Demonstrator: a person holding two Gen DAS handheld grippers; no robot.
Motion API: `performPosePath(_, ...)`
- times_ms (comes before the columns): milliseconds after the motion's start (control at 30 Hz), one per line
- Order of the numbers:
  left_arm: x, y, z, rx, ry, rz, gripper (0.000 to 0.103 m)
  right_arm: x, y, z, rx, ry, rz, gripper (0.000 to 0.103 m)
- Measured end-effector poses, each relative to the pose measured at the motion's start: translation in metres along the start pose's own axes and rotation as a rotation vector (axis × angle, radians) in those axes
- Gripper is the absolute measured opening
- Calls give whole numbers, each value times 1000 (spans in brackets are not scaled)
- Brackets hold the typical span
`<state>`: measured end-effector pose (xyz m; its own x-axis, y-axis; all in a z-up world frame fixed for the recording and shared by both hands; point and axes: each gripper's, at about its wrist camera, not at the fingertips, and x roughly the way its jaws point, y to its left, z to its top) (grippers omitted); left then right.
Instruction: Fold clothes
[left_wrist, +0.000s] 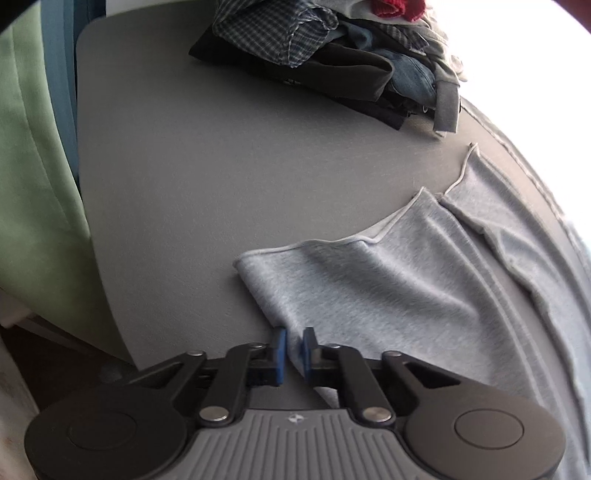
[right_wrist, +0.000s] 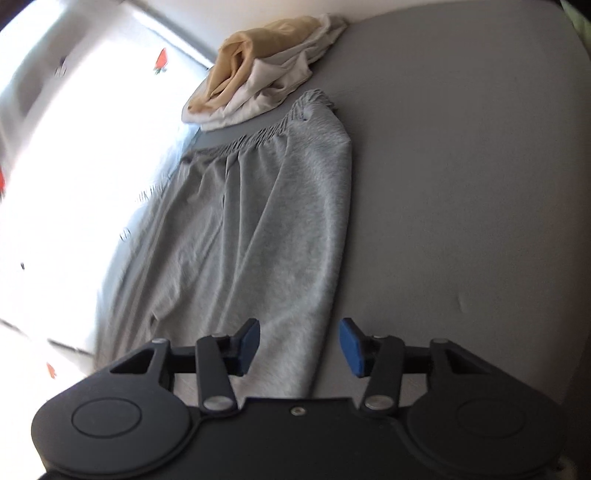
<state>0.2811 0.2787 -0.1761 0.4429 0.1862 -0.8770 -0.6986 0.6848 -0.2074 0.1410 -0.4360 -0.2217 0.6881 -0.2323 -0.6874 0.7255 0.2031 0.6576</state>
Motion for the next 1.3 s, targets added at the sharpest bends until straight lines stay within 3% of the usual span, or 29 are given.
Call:
performPosePath(167, 2, -4, 0, 20, 7, 5, 9, 14, -16, 15, 164, 7, 31, 48)
performPosePath(300, 4, -10, -3, 60, 6, 26, 9, 20, -19, 22, 206, 25, 47, 46)
performPosePath(333, 4, -11, -3, 68, 4, 31, 10, 21, -20, 23, 209, 31, 44, 42)
performPosePath(400, 5, -13, -5, 83, -2, 40, 11, 25, -21, 25, 208, 51, 19, 15)
performPosePath(533, 4, -13, -7, 93, -13, 45, 8, 26, -27, 27, 231, 62, 33, 7)
performPosePath(600, 2, -10, -5, 73, -18, 32, 0, 25, -25, 28, 208, 57, 45, 2)
performPosePath(867, -23, -10, 3, 27, -118, 3, 0, 3, 5, 40, 42, -20, 112, 1)
performPosePath(1067, -52, -17, 17, -29, -180, -57, 0, -9, 28, 53, 4, -61, 175, 1)
performPosePath(1300, -130, -18, 44, -174, -310, -270, 0, -54, 64, 68, -77, -158, 324, 0)
